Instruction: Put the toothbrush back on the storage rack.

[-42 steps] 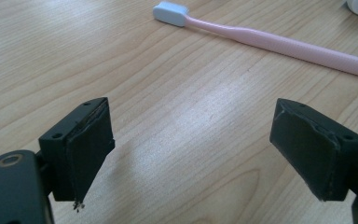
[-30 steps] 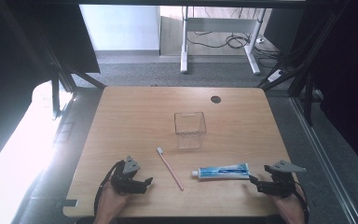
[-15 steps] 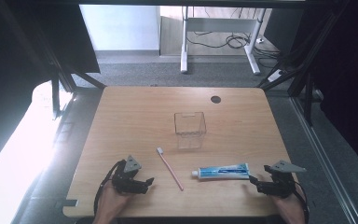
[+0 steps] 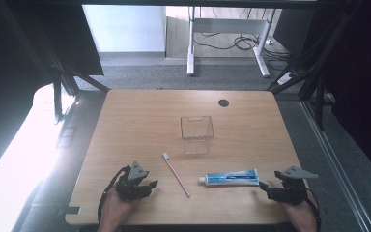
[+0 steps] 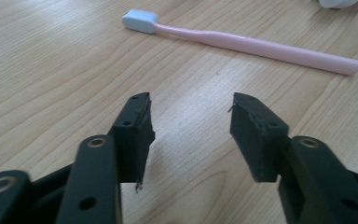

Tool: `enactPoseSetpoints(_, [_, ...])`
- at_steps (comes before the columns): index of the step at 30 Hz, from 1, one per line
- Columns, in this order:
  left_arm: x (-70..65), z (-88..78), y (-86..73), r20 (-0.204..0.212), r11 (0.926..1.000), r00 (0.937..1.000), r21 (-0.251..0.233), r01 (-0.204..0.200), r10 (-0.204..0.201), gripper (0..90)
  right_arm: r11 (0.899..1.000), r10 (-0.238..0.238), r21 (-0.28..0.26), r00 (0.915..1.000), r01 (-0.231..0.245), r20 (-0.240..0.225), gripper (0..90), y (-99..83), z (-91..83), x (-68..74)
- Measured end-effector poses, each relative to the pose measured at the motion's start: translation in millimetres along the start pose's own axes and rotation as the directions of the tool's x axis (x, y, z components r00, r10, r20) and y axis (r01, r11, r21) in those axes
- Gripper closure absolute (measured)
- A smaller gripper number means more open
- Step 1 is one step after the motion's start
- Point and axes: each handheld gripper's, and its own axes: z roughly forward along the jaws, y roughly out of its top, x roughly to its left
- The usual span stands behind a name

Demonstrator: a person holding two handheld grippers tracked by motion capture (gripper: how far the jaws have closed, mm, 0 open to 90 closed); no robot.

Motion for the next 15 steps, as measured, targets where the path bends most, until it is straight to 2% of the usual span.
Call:
enactPoseSetpoints(2, [-1.2,0.5,2.8,0.016,1.0000,0.9999,-0.005,0.003,-0.003,61.2,1.000,0.001,0.000,1.0000,-0.001,0.000,20.8,0.0,0.0,0.1])
enactPoseSetpoints(8, [-2.9,1.6,6.5,0.036,1.0000,0.9993,-0.001,0.005,-0.005,76.7,1.000,-0.003,0.003,1.0000,0.003,-0.005,20.7,0.2,0.9,1.7])
enactPoseSetpoints(13, [-4.4,2.4,10.0,0.056,1.0000,0.9984,-0.001,-0.002,0.002,85.4,1.000,-0.008,0.004,0.9999,0.008,-0.008,20.3,0.2,1.8,2.6])
enactPoseSetpoints(15, [-6.0,4.1,12.7,0.062,0.9998,0.9979,0.003,-0.021,0.020,89.3,1.000,-0.007,0.001,0.9999,0.007,-0.010,19.4,0.3,2.0,2.6])
